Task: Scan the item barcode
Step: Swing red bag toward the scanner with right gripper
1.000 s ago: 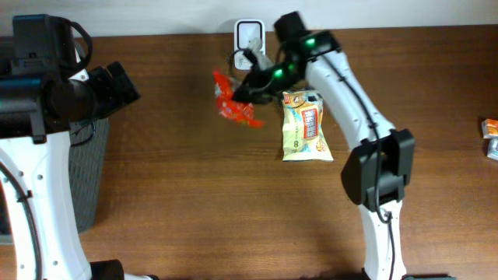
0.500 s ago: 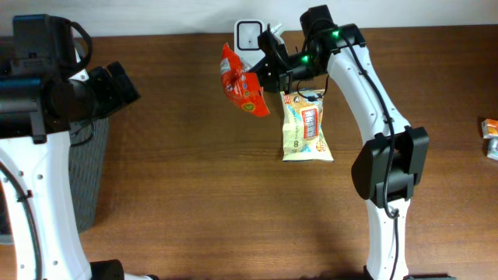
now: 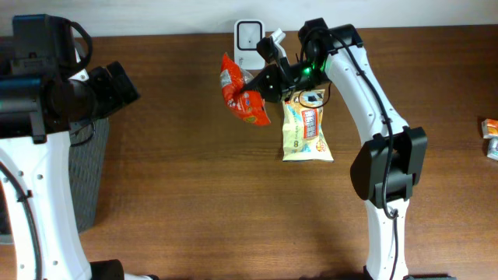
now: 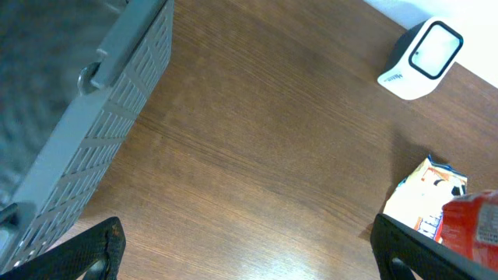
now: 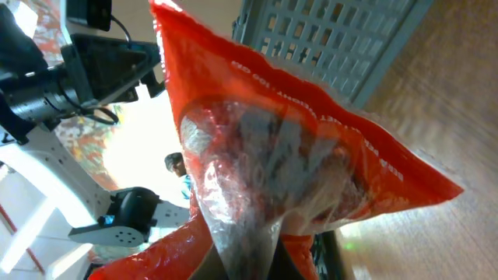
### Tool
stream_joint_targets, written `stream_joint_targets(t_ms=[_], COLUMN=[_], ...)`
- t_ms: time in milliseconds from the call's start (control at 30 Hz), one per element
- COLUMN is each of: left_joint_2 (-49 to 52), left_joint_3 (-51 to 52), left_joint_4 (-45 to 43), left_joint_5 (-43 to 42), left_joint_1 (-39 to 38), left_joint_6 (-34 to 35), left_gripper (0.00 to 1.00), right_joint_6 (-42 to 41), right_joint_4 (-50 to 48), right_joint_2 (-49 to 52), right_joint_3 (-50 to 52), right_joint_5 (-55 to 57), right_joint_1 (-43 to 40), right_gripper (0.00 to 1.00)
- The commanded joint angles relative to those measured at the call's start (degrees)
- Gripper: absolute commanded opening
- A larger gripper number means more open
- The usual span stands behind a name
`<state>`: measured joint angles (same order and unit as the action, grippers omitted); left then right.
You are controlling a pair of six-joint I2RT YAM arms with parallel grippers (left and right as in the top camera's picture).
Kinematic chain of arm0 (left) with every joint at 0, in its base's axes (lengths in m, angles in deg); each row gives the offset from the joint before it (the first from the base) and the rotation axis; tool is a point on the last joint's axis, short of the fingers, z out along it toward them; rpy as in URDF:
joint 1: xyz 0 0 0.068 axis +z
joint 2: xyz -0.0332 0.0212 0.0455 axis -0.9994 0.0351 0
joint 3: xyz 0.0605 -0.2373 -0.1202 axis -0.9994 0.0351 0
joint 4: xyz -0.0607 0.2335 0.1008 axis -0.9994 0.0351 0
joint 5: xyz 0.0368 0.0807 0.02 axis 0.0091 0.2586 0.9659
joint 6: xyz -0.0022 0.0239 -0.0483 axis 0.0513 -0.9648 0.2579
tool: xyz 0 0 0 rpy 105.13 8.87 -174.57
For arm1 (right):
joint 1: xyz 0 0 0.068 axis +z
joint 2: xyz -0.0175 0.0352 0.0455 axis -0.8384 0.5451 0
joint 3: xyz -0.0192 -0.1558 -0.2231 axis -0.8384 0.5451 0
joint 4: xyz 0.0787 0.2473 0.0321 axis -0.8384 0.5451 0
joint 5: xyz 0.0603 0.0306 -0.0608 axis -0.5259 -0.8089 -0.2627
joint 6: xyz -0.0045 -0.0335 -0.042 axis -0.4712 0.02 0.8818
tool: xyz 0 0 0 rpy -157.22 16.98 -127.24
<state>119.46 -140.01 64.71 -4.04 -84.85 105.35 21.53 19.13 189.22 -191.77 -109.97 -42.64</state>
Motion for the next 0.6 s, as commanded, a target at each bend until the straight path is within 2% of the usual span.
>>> stream_joint_targets(t_ms=[0, 67, 233, 433, 567], left_joint_2=[-0.1, -0.1, -0.1, -0.1, -0.1], left_joint_3=[0.0, 0.0, 0.0, 0.0, 0.0], left_joint_4=[-0.1, -0.1, -0.1, -0.1, -0.1], left_joint_5=[0.0, 0.0, 0.0, 0.0, 0.0], left_joint_1=[0.1, 0.1, 0.1, 0.1, 0.1], left_joint_6=[0.5, 0.5, 0.5, 0.5, 0.5], left_gripper=[0.99, 0.99, 0.99, 0.99, 0.99], right_joint_6=[16.3, 19.3, 23.0, 23.5, 24.7], right_joint_4=[7.7, 9.9, 9.9, 9.9, 9.9], right_joint_2=[-0.3, -0.5, -0.7, -0.7, -0.7], right_joint_3=[-0.9, -0.4, -0.4, -0.4, -0.4], right_joint_5=[3.5, 11.6, 17.2, 24.5, 25.2], right_joint_1=[-0.1, 0.4, 3.2, 6.0, 6.6], right_gripper=[0.04, 0.04, 0.04, 0.04, 0.04])
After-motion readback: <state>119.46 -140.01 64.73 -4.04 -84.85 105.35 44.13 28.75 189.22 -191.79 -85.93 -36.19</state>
